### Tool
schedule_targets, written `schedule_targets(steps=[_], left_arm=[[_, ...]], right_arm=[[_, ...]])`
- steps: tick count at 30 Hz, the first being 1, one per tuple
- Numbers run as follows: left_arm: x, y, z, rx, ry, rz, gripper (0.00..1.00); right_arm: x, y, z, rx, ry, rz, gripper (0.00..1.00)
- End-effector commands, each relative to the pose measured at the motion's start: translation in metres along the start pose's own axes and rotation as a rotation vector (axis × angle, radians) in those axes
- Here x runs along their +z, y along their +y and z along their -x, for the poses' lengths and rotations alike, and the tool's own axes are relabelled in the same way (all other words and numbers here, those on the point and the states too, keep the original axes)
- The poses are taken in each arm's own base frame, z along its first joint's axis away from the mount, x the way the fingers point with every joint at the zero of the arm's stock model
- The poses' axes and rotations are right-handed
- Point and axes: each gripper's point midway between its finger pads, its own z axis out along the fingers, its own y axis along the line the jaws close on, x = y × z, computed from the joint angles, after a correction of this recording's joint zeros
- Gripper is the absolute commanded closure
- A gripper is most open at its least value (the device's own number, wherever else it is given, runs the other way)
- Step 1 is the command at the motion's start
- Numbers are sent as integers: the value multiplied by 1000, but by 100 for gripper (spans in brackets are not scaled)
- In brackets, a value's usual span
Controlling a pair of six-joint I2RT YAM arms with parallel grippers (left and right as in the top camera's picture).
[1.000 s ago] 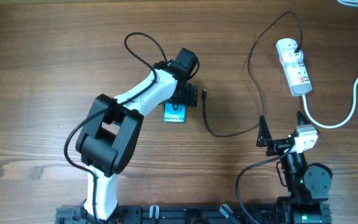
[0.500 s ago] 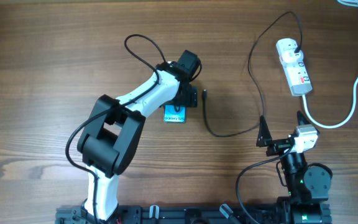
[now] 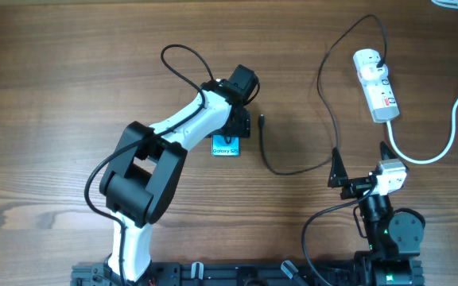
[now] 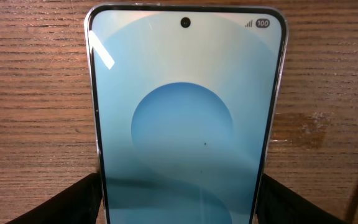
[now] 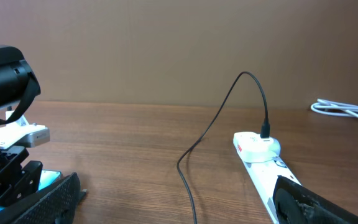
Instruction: Plug charger to phone and switch on socket
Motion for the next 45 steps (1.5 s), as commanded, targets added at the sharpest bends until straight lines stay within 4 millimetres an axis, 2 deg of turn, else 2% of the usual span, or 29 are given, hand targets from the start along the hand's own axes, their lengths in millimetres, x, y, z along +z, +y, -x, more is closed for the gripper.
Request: schedule_targets(steps=[1, 5, 11, 16, 23, 25, 30, 34, 39, 45], left_arm=[[15, 9, -13, 6, 42, 50, 22], [0, 8, -8, 3, 14, 32, 27], [-2, 8, -8, 3, 12, 31, 28], [-13, 3, -8, -15, 20, -21, 28], [-50, -19, -7, -75, 92, -295, 28], [-54, -20, -7, -88, 110, -339, 29], [-53, -14, -3, -106, 108, -339, 29], [-47, -9, -7, -74, 83, -255, 30], [-23, -5, -29, 1, 56, -106, 29], [-5, 10, -37, 15, 22, -21, 28]], right_arm=[[0, -4, 1, -12, -6, -21, 0], [0, -4, 1, -13, -7, -21, 0], [0, -4, 1, -12, -6, -21, 0], [0, -4, 1, -12, -6, -21, 0], [0, -4, 1, -12, -6, -21, 0], [0, -4, 1, -12, -6, -21, 0], [0, -4, 1, -12, -6, -21, 0], [0, -4, 1, -13, -6, -21, 0], [0, -4, 1, -12, -6, -21, 0], [0, -4, 1, -12, -6, -21, 0]])
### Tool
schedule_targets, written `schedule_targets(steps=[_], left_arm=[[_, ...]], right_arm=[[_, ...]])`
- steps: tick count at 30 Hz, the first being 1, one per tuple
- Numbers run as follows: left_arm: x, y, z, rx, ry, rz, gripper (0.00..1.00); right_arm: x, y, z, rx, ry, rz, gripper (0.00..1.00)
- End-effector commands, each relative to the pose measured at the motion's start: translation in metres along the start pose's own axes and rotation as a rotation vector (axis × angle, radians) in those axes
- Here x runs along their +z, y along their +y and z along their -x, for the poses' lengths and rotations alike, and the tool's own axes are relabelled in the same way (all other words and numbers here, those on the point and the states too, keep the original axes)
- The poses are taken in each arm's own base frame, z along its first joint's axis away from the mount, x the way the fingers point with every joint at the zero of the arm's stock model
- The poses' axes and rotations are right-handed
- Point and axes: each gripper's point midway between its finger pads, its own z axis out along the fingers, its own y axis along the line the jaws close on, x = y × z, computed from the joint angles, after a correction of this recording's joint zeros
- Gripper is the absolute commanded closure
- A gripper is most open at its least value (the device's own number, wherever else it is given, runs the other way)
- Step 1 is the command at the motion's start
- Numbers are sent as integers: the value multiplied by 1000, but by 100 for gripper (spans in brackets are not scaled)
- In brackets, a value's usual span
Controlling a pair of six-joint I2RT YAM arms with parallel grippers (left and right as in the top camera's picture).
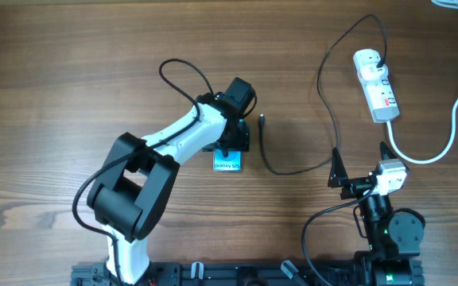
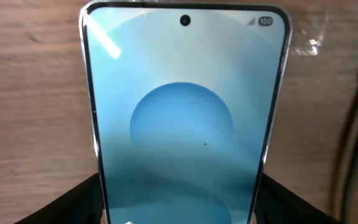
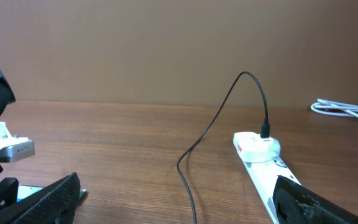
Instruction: Plug charger to phone and switch on socket
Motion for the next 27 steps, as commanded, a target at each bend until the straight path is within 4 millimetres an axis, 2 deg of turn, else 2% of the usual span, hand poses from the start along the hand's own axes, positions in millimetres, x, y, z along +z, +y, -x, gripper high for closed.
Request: schedule_targets(steps=[1, 3, 4, 6, 11, 17, 20, 24, 27], left_arm=[[3, 14, -1, -4, -24, 60, 27], [3, 13, 1, -5, -32, 55, 18], [3, 12, 3, -5, -40, 51, 6], [3, 10, 6, -5, -53, 43, 1], [2, 7, 13, -7, -83, 29, 0], [3, 10, 11, 2, -78, 44, 0], [8, 12, 7, 3, -57, 57, 1], [31, 24, -14, 7, 43, 116, 2], [34, 26, -16, 8, 55, 124, 2]], right_arm=[[0, -4, 1, -12, -6, -21, 0], [0, -4, 1, -12, -6, -21, 0], [0, -4, 1, -12, -6, -21, 0], [0, -4, 1, -12, -6, -21, 0], [0, -4, 1, -12, -6, -21, 0], [0, -4, 1, -12, -6, -21, 0], [0, -4, 1, -12, -6, -21, 0], [0, -4, 1, -12, -6, -21, 0], [0, -4, 1, -12, -6, -21, 0]])
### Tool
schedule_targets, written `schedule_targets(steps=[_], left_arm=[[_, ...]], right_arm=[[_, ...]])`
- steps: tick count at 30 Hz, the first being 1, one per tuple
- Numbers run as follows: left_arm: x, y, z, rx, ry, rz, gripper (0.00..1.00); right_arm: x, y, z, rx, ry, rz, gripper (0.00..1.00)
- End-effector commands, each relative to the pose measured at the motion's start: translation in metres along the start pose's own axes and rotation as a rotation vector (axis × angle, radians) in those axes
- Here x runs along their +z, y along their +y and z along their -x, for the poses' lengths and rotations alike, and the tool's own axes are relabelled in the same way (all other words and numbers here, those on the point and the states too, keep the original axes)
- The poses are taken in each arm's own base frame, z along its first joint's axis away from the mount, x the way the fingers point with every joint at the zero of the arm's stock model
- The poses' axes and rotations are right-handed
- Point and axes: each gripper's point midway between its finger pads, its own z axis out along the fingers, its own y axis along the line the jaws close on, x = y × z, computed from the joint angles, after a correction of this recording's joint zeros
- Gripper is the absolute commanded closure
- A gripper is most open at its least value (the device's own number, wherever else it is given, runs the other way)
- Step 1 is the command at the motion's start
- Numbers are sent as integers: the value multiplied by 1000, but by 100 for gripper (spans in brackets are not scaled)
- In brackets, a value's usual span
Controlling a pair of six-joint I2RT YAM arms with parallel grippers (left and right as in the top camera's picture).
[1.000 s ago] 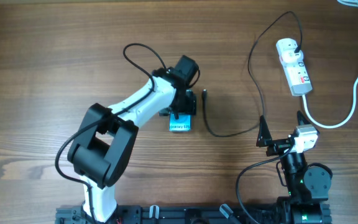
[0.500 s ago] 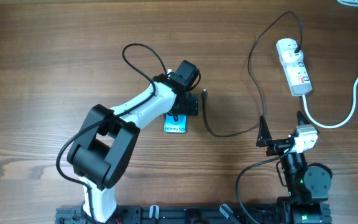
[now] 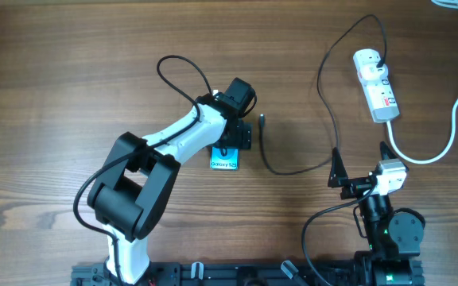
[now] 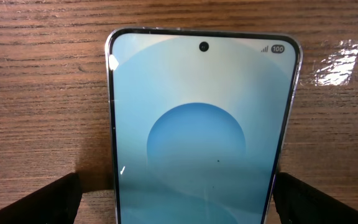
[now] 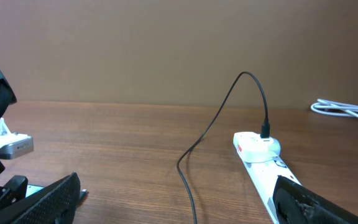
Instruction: Plug charger to phone and switch on socket
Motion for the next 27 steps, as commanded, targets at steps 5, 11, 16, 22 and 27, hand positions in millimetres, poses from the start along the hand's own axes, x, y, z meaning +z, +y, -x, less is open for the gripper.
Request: schedule_targets(steps=[5, 11, 16, 22, 27], left_arm=[[29, 6, -28, 8, 119, 18, 2], [29, -5, -31, -3, 140, -41, 11], [28, -6, -34, -1, 153, -46, 13], [28, -8, -36, 6, 155, -45, 18], [28, -8, -36, 5, 154, -45, 23]], right_arm=[[0, -4, 1, -13, -6, -21, 0], [0, -4, 1, -12, -6, -21, 0], [0, -4, 1, -12, -6, -21, 0], [0, -4, 1, -12, -6, -21, 0], [0, -4, 1, -12, -6, -21, 0]])
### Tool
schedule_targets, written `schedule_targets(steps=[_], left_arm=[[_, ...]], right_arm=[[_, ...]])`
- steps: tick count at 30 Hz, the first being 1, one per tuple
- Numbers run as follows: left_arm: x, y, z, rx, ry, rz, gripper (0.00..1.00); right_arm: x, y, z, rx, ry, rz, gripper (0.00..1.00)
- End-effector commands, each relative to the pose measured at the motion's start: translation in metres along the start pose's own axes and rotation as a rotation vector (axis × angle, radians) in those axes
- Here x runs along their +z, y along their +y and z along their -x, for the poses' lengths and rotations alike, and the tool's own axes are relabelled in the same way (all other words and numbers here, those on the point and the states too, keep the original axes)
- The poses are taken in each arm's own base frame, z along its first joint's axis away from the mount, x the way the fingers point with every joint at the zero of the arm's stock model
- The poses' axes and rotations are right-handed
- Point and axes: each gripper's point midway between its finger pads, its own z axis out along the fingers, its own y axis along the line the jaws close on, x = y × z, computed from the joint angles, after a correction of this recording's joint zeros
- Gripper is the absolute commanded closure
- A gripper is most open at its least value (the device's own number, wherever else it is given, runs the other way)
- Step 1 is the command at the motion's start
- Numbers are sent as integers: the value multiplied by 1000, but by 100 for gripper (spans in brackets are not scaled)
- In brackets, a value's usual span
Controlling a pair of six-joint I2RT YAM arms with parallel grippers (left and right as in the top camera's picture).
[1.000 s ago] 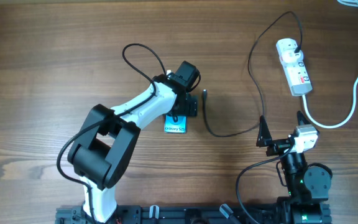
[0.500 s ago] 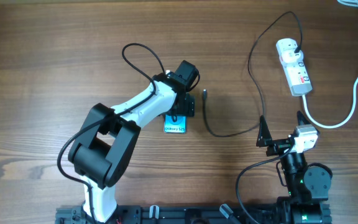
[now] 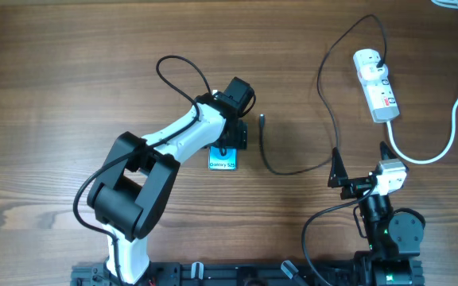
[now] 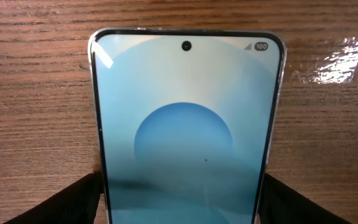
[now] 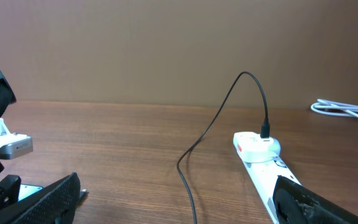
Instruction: Plug charger to phone and switch on socket
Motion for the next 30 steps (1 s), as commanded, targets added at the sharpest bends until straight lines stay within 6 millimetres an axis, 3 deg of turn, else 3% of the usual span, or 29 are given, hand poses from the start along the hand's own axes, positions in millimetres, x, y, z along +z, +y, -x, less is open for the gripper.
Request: schedule_targets(steps=[1, 8, 30], left_arm=[[28, -7, -34, 4, 142, -36, 25], [21, -5, -36, 4, 167, -21, 30], [-11, -11, -18, -41, 160, -26, 32]], right_arm=[[0, -4, 1, -12, -6, -21, 0], [0, -4, 1, -12, -6, -21, 1], [0, -4, 1, -12, -6, -21, 0]])
